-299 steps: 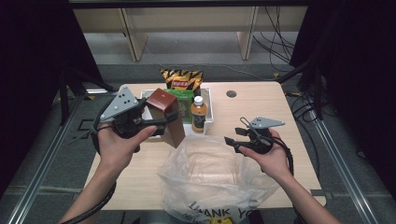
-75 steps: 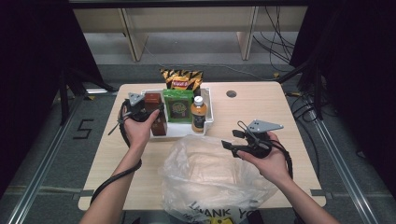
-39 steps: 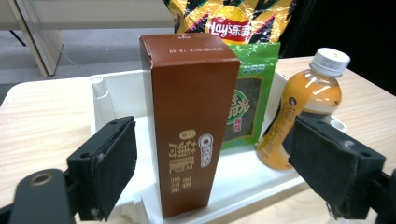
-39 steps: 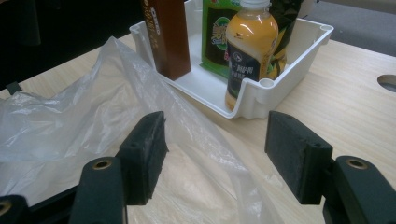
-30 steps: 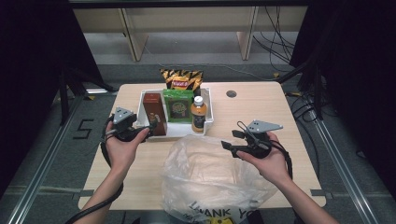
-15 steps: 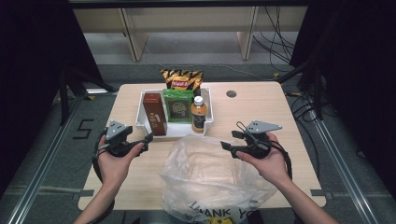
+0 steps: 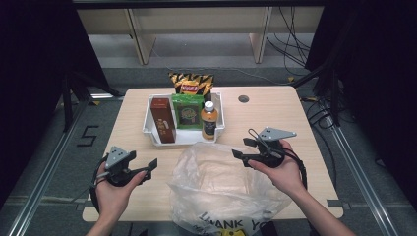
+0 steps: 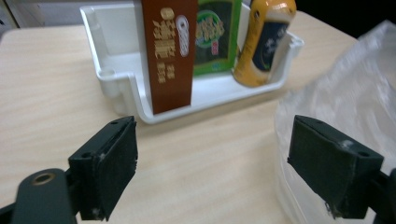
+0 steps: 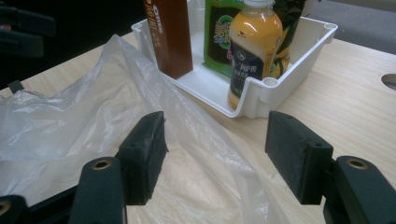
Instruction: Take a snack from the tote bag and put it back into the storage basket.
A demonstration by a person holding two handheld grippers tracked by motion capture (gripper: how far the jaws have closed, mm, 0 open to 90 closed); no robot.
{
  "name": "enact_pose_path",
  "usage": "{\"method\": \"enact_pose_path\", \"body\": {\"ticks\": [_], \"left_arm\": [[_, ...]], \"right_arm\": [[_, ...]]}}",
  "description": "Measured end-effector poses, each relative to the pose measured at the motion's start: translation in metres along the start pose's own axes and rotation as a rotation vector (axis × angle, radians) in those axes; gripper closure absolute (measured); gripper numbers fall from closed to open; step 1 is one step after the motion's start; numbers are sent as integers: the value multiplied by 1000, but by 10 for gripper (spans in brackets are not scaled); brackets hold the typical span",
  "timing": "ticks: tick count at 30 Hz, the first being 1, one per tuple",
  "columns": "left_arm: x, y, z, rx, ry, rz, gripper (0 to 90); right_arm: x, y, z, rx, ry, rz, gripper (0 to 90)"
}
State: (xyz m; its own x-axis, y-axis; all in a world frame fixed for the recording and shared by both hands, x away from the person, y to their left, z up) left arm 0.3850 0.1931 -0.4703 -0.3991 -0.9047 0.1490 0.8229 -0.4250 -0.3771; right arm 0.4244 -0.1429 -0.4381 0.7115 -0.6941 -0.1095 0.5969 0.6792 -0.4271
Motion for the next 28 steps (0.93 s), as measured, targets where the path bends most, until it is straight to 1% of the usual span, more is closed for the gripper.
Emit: {"method": "enact_pose_path", "body": {"ticks": [1,3,4,5,6,7,8,9,10,12,13,14,15,16,17,19,20,21,22,23,24,28], "left_arm": [[1,-3,-3,-6,3,1,151],[3,-6,-9,-6,0,-5,150],[4,-8,-12,-9,-2,-2,151],[4,-10,-15,-15,-2,-2,151],[4,-11,-19,-17,-5,-3,155],[3,-13,-23,-24,-9,3,157],[2,-14,-27,-27,-17,2,158],[1,-16,-32,-34,-22,12,159],[-1,-19,-38,-45,-29,14,159],[-3,-22,-44,-56,-52,15,159],[-5,-24,-46,-51,-68,20,159],[-7,-26,-46,-44,-77,32,160],[-10,-28,-45,-34,-87,41,162],[-12,-30,-45,-24,-88,51,166],[-15,-32,-45,-20,-88,59,170],[-18,-32,-47,-26,-92,73,176],[-19,-31,-48,-28,-100,71,177],[-19,-30,-48,-24,-104,65,177],[-19,-30,-48,-27,-97,66,178],[-18,-28,-47,-19,-99,57,178],[-18,-28,-47,-19,-95,57,178],[-19,-29,-46,-16,-88,56,184]], "right_arm": [[-1,1,0,3,9,7,385],[-1,1,0,5,7,7,385],[1,1,0,5,-11,9,385],[0,1,0,1,-3,2,385],[0,1,-1,-2,-11,-3,385],[0,0,-1,-9,-8,-3,385],[1,0,-2,-14,-12,-4,384],[1,1,-1,-4,-18,1,384],[1,2,-2,-6,-20,5,384],[3,2,-1,-1,-32,-1,384],[2,2,-1,2,-28,5,384],[3,1,-2,-5,-33,-2,384],[2,2,-2,-6,-26,0,384],[3,2,-3,-15,-35,-2,384],[1,2,-4,-15,-15,1,384],[1,2,-5,-19,-19,-4,384],[1,3,-6,-18,-14,-2,383],[3,3,-6,-21,-31,-8,383],[3,5,-7,-8,-23,-6,382],[2,5,-8,-21,-19,-2,382],[2,4,-9,-31,-13,-6,382],[2,5,-10,-32,-15,-3,381]]}}
Point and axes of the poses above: each handheld gripper's, and its own axes: y roughly forward along the jaws, z roughly out of its top, x roughly to its right, the point moved 7 cm from there along y, roughly forward along the jaws, and after that the axes turned 5 degrees about x, right-handed, at the moved point
